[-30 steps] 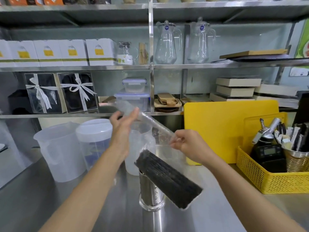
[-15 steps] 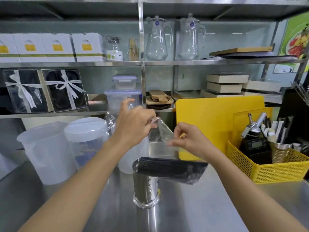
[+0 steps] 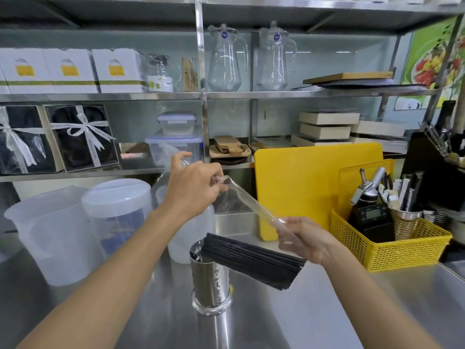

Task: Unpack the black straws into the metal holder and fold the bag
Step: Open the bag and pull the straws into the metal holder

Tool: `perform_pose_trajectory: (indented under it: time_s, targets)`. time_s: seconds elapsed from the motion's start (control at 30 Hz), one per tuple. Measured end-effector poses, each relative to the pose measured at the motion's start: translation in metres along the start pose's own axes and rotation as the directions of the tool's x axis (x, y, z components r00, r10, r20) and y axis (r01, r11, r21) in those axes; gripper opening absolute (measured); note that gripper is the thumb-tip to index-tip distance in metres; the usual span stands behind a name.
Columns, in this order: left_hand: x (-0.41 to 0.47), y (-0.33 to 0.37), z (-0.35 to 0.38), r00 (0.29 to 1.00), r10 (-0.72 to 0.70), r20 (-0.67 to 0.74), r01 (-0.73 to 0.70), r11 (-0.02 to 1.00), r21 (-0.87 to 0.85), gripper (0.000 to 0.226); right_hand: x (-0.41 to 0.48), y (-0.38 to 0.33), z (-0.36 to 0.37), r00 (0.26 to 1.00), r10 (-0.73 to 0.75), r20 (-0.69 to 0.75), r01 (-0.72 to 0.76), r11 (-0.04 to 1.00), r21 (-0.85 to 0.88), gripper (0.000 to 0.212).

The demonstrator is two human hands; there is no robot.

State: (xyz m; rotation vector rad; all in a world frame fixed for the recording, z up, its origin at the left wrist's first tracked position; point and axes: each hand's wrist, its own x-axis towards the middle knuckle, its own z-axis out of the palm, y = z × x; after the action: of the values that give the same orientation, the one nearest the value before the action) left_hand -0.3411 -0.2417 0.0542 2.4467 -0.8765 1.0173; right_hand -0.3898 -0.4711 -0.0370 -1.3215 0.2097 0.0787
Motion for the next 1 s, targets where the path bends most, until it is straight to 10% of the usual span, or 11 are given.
perform_pose_trajectory:
  time_s: [0.13,0.3,0.63,0.73,0.87,1.0]
  targets:
    - [0.0,-0.003,-0.003,0.985,-0.051,0.167,0.044,0.998,0.045,0.006,-0.011,-0.02,0.005,0.865,-0.439,-0.244,0.407,0.897,-0.171,0.014]
    - [0.001,0.006,-0.007,0.938,-0.115,0.327,0.174,0.972,-0.157,0.027,-0.012,-0.028,0.008,0.735,-0.596,-0.324,0.606,0.791,-0.079,0.011]
    - [0.01,0.018,-0.007,0.965,-0.056,0.257,0.105,0.978,-0.18,0.025,-0.005,0.021,-0.019,0.97,-0.243,0.004,0.238,0.949,-0.207,0.027]
    - [0.014,0.018,-0.007,0.978,-0.001,0.207,0.029,0.991,-0.129,0.027,-0.002,0.028,-0.014,0.961,-0.264,-0.078,0.264,0.964,-0.019,0.006]
    - [0.016,0.009,-0.014,0.997,0.07,-0.024,-0.071,0.996,-0.048,0.047,0.001,0.021,-0.009,0.892,-0.444,-0.085,0.451,0.865,0.218,0.031]
    - [0.014,-0.032,-0.019,0.901,-0.313,-0.301,0.21,0.921,-0.329,0.114,-0.001,0.009,-0.017,0.831,-0.552,-0.074,0.543,0.774,0.325,0.041]
